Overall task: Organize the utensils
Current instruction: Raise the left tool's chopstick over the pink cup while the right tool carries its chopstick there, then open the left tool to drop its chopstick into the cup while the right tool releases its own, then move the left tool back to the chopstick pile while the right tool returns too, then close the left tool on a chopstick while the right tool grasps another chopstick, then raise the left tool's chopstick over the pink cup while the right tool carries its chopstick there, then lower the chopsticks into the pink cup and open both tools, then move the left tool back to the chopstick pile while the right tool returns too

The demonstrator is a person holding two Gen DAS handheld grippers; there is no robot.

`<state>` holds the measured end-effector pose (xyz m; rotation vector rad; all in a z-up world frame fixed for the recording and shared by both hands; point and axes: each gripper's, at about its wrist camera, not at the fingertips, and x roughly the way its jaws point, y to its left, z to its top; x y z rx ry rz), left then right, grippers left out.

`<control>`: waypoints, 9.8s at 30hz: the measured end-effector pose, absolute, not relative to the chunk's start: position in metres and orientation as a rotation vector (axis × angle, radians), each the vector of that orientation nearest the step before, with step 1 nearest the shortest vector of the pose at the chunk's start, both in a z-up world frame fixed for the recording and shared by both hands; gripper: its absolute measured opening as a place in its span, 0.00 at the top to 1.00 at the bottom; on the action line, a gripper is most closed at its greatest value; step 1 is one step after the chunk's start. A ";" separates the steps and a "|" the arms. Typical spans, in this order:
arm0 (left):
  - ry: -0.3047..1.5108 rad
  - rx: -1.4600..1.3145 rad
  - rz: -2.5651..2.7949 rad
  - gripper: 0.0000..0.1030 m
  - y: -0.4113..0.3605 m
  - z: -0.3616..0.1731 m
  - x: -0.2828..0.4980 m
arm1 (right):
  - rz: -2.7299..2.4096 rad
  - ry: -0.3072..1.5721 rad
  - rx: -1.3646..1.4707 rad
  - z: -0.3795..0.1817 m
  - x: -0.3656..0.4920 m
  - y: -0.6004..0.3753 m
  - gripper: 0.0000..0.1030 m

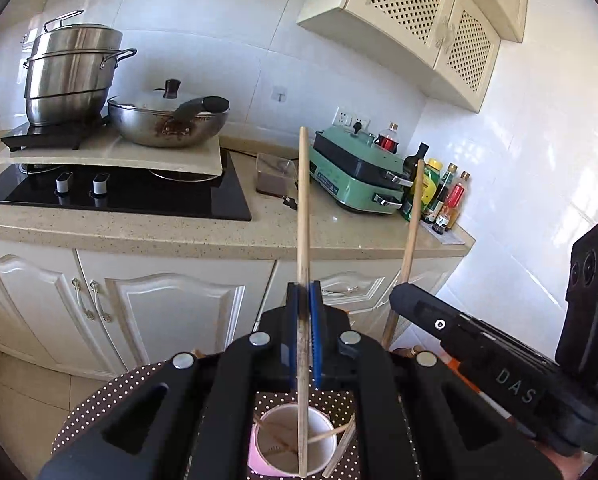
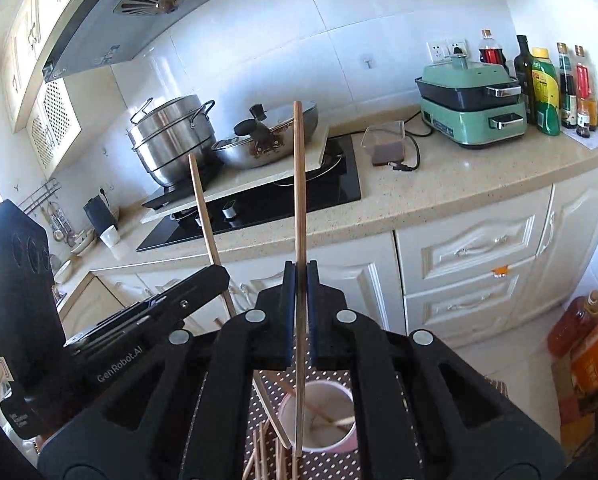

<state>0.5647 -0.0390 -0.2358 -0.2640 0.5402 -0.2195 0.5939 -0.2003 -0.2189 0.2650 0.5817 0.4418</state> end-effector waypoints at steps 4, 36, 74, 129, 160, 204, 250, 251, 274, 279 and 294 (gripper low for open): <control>0.539 -0.242 -0.190 0.95 -0.045 -0.250 0.573 | 0.428 0.559 0.258 -0.231 0.600 -0.201 0.95; 0.725 -0.204 -0.164 0.94 -0.034 -0.309 0.495 | 0.394 0.743 0.189 -0.293 0.515 -0.204 0.92; 1.117 -0.317 -0.107 0.76 0.044 -0.392 0.429 | 0.340 0.987 0.100 -0.344 0.443 -0.171 0.53; 1.424 -0.203 0.018 0.94 0.048 -0.487 0.511 | 0.419 1.433 -0.223 -0.440 0.535 -0.067 0.93; 1.068 -0.234 -0.093 0.96 0.023 -0.362 0.424 | 0.518 1.215 -0.012 -0.342 0.459 -0.154 0.95; 0.541 -0.320 -0.187 0.96 -0.015 -0.217 0.565 | 0.551 0.728 0.155 -0.152 0.597 -0.198 0.95; 0.719 -0.281 -0.224 0.79 -0.025 -0.296 0.554 | 0.439 0.922 0.028 -0.251 0.589 -0.201 0.93; 0.715 -0.281 -0.225 0.79 -0.024 -0.293 0.551 | 0.435 0.920 0.028 -0.250 0.587 -0.200 0.93; 0.761 -0.274 -0.169 0.71 0.023 -0.276 0.433 | 0.384 0.833 0.038 -0.203 0.458 -0.206 0.90; 0.855 -0.271 -0.147 0.67 0.028 -0.305 0.410 | 0.394 0.883 0.028 -0.225 0.427 -0.205 0.88; 1.173 -0.295 -0.058 0.67 0.008 -0.412 0.421 | 0.414 1.104 -0.034 -0.329 0.416 -0.190 0.82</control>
